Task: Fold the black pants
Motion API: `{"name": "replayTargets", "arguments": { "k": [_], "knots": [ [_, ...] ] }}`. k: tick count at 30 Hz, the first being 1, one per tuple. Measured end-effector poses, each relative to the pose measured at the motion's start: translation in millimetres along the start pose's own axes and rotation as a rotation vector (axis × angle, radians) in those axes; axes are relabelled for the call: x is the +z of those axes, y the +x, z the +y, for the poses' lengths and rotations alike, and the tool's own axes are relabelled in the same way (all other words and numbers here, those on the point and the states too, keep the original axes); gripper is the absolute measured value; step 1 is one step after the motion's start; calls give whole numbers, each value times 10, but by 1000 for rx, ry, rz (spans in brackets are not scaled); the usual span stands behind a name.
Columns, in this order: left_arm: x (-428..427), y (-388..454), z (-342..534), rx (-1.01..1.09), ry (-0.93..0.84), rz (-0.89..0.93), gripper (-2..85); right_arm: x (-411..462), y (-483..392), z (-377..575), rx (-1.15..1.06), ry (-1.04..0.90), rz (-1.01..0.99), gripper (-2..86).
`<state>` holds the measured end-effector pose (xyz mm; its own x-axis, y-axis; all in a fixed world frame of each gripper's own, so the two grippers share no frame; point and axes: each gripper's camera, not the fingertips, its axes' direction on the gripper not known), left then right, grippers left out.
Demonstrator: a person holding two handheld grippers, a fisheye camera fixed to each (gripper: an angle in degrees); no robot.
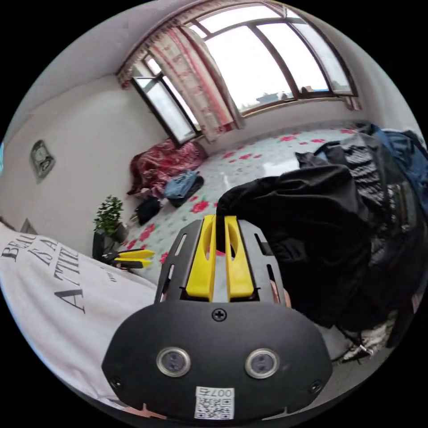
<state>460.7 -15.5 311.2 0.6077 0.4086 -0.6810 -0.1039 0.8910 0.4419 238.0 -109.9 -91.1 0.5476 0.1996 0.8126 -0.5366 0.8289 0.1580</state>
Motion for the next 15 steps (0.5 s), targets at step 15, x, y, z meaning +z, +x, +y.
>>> {"name": "replayTargets", "arguments": {
  "k": [15],
  "knots": [
    [-2242, 274, 712, -281, 290, -421, 57, 835, -2203, 350, -422, -251, -426, 19]
  ]
}}
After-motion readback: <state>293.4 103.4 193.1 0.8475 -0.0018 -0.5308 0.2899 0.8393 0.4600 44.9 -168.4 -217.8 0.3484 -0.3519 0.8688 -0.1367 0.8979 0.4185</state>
